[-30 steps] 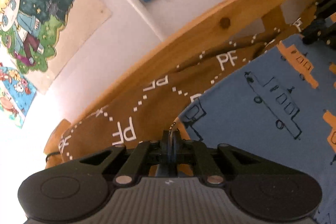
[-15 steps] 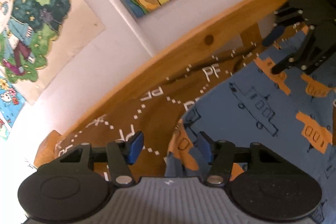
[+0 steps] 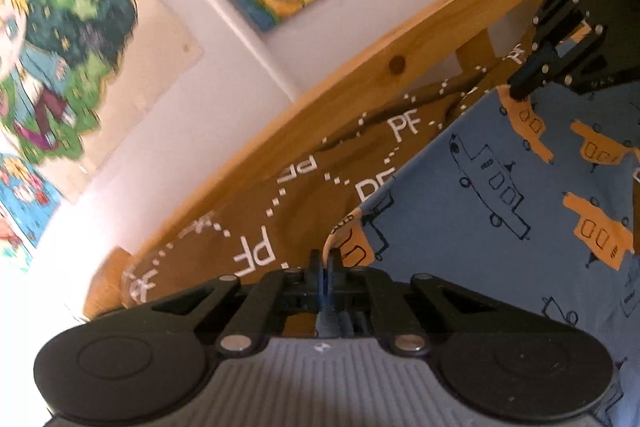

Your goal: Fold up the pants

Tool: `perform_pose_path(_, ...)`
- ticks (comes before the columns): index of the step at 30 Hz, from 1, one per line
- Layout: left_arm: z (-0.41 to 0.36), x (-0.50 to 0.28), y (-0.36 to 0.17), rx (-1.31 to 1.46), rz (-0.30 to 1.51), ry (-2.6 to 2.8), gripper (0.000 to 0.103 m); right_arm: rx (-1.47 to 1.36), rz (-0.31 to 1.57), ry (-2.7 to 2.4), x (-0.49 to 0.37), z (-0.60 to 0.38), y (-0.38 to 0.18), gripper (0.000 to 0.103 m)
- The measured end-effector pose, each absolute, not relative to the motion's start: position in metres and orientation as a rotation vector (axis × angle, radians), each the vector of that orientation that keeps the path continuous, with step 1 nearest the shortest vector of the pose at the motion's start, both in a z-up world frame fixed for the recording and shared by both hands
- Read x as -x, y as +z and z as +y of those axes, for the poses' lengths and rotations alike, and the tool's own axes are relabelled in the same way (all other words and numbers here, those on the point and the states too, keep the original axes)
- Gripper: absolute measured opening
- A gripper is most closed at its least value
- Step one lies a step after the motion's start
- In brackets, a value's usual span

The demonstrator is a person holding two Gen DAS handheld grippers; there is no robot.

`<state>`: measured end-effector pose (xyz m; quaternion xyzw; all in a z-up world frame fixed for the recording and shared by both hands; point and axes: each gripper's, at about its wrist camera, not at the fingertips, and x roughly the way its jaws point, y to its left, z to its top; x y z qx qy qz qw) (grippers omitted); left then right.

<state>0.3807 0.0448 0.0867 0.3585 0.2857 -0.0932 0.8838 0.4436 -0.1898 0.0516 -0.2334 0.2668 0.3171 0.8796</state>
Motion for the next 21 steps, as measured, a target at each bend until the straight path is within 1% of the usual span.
perform_pose_path(6,0.045,-0.335,0.092,-0.810,0.453,-0.207,0.002,0.479,0.418,0.627,-0.376,-0.204,0.071,0.000)
perform_pose_path(12,0.029,-0.279,0.092,-0.927,0.329,-0.155,0.002,0.489,0.304,0.601,-0.293,-0.207,0.068,0.000)
perform_pose_path(16,0.023,-0.227,0.075,-1.105,0.210,-0.155,0.002,0.463,0.253,0.587,-0.239,-0.209,0.063,0.000)
perform_pose_path(21,0.021,-0.181,0.045,-1.219,0.170,-0.221,0.002,0.457,0.247,0.560,-0.173,-0.211,0.040,0.000)
